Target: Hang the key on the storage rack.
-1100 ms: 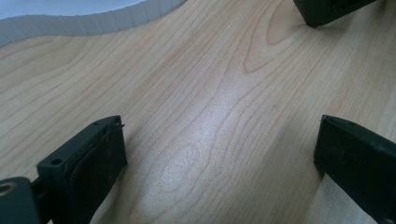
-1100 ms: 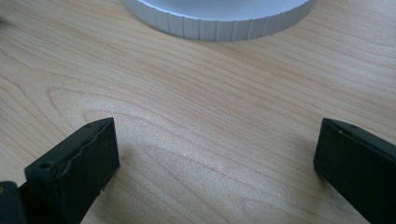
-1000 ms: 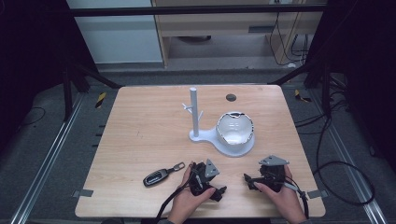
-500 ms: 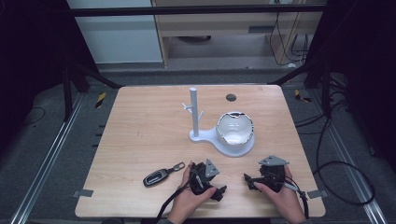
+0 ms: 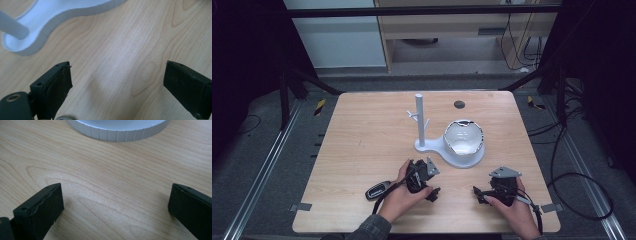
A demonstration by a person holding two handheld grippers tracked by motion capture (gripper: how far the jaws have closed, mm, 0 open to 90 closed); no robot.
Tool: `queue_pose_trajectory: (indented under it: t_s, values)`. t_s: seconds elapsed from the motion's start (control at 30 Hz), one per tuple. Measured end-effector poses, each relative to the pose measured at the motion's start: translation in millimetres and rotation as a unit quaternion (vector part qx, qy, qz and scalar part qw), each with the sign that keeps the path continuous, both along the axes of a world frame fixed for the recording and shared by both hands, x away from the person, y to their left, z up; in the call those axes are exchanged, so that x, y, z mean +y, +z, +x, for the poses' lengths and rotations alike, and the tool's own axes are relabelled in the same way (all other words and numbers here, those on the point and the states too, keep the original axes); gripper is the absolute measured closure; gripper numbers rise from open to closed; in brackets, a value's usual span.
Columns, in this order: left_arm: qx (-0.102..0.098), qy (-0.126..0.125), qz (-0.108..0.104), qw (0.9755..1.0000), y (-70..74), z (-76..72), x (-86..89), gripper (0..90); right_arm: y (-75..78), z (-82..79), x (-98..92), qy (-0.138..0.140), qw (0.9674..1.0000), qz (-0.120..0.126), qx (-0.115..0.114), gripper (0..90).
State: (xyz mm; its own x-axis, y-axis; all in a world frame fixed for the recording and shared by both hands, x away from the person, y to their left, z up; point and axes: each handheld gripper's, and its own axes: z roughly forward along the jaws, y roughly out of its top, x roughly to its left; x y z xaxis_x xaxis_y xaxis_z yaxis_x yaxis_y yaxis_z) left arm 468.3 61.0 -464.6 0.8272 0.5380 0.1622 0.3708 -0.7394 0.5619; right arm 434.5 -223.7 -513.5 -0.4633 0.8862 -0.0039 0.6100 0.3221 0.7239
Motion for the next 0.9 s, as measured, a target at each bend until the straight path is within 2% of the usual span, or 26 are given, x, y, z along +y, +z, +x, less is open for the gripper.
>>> queue_pose_trajectory:
  t_s: [0.07,0.13,0.17,0.2,0.27,0.33,0.37,0.47,0.57,0.67,0.77,0.8,0.83,0.9]
  values:
    - [-0.001,0.010,0.014,0.9999,7.7,2.8,5.9,8.3,0.0,0.0,0.1,0.000,1.0000,0.000,0.000,0.4]
    - [-0.008,0.015,0.044,0.9989,18.1,3.2,12.2,9.0,0.0,0.0,0.1,0.000,1.0000,0.000,0.000,0.4]
    - [-0.008,0.015,0.044,0.9989,18.1,3.2,12.2,9.1,0.0,0.0,0.1,0.000,1.0000,0.000,0.000,0.4]
    - [-0.008,0.012,0.056,0.9983,27.9,2.9,18.2,9.1,0.2,-0.3,0.2,0.000,1.0000,0.002,0.001,0.4]
    - [-0.004,0.008,0.072,0.9974,35.6,2.8,23.2,9.0,0.2,-0.4,0.2,0.000,1.0000,0.001,0.001,0.4]
    - [-0.004,0.001,0.100,0.9950,43.0,3.1,29.5,9.2,0.1,-0.4,0.2,0.000,1.0000,0.001,0.001,0.4]
    - [-0.009,-0.002,0.105,0.9945,45.9,3.7,32.5,9.3,0.2,-0.5,0.2,0.000,1.0000,0.001,0.001,0.4]
    - [-0.023,-0.009,0.111,0.9935,51.1,7.8,40.4,10.4,0.0,-0.6,0.2,0.001,1.0000,0.000,0.000,0.4]
    - [-0.015,-0.008,0.116,0.9931,54.9,13.8,46.5,10.3,-0.1,-0.7,0.1,0.002,1.0000,-0.001,-0.001,0.4]
    - [-0.002,-0.005,0.111,0.9938,56.7,16.4,49.8,10.3,0.0,-0.9,0.2,0.001,1.0000,-0.002,-0.001,0.5]
    - [0.017,-0.004,0.113,0.9934,56.2,16.7,52.4,10.8,-0.1,-1.0,0.3,0.002,1.0000,-0.001,-0.001,0.4]
    - [0.017,-0.004,0.113,0.9934,56.2,16.7,52.4,11.6,-0.1,-1.0,0.3,0.002,1.0000,-0.001,-0.001,0.4]
    - [0.031,-0.009,0.117,0.9926,55.2,16.1,54.5,13.2,-0.1,-1.2,0.4,0.001,1.0000,0.000,-0.001,0.4]
    - [0.042,-0.015,0.123,0.9913,53.1,15.8,56.8,13.7,-0.1,-1.3,0.5,0.001,1.0000,-0.001,-0.001,0.4]
